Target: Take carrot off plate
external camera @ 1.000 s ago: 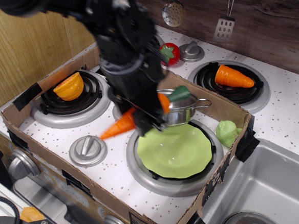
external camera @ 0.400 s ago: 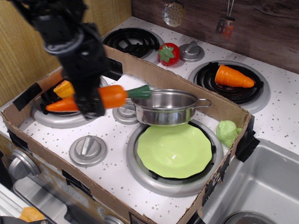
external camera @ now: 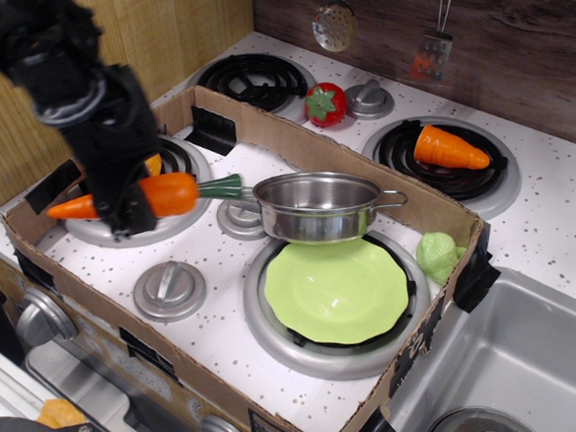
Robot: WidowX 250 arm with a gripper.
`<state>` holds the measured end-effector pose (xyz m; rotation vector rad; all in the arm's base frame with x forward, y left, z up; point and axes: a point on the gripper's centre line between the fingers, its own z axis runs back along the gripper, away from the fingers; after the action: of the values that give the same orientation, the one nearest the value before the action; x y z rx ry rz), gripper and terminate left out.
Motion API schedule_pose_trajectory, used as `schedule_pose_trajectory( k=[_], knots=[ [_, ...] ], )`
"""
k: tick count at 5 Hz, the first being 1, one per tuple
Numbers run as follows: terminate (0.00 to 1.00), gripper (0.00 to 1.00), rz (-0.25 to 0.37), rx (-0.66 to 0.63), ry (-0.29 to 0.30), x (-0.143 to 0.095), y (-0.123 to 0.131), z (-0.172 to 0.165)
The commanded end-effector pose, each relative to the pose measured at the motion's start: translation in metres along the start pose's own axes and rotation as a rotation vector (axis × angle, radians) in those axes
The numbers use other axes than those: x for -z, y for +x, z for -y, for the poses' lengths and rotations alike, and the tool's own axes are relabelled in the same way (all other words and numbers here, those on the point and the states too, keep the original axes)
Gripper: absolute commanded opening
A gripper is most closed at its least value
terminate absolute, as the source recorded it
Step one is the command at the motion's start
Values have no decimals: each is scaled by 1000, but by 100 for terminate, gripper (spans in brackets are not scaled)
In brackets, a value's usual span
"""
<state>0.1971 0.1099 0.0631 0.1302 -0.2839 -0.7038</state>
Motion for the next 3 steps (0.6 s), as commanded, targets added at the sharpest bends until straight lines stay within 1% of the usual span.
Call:
schedule_pose_trajectory(
  k=[1,2,3],
  knots=[
    [0,0,29,21,52,29,-11,-10],
    [0,0,21,19,13,39,-15,-12],
    [0,0,31,3,47,41,-19,-13]
  ],
)
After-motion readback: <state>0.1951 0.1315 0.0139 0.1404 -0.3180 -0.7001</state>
